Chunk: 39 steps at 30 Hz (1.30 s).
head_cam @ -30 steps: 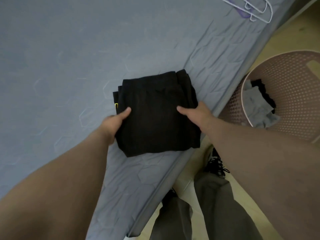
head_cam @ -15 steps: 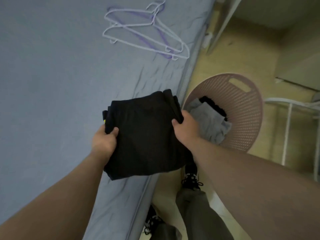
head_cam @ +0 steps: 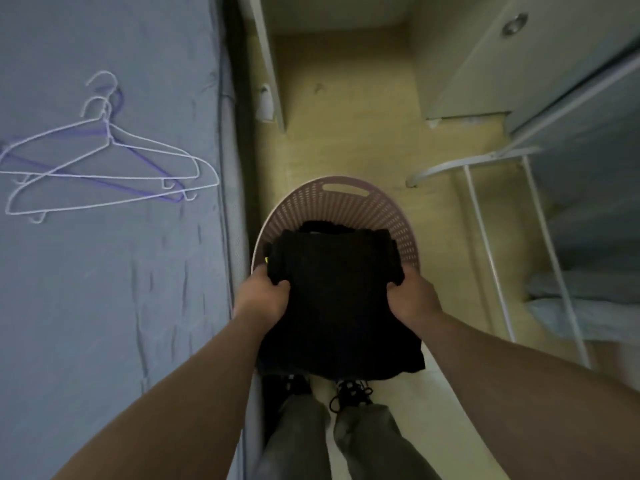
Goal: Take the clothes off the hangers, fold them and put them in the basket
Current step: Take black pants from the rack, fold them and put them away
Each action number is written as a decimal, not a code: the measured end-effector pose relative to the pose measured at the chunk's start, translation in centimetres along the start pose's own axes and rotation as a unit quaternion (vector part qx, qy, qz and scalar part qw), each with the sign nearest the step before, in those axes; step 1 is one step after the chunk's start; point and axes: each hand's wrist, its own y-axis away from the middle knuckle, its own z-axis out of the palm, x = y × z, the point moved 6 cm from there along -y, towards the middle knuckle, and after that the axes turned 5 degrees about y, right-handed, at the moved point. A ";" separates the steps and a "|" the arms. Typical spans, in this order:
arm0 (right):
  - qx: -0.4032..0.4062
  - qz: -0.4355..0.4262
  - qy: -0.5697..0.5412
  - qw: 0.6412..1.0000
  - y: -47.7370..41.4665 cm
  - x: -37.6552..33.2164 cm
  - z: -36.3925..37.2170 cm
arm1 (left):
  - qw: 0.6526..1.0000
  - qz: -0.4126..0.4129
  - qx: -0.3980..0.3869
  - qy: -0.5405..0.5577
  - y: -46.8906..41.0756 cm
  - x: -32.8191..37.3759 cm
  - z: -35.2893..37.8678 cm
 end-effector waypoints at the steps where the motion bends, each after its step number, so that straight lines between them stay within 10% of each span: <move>1: -0.001 0.013 0.004 1.000 -0.7 0.4 0.4 | 1.000 0.007 -0.011 -0.027 -0.8 0.4 0.9; 12: -0.002 -0.065 0.071 0.995 -7.2 1.1 6.4 | 0.914 0.220 -0.047 -0.338 -7.1 2.4 7.6; 27: -0.054 -0.044 0.206 0.976 -17.0 5.9 16.1 | 0.871 0.177 -0.109 -0.445 -19.9 -4.3 14.6; 34: 0.045 -0.255 0.445 0.858 -15.9 1.0 16.3 | 0.679 0.406 -0.032 -0.611 -16.3 0.3 17.5; 39: -0.002 -0.238 0.534 0.811 -18.0 0.1 18.2 | 0.611 0.318 -0.064 -0.722 -19.9 -0.3 18.1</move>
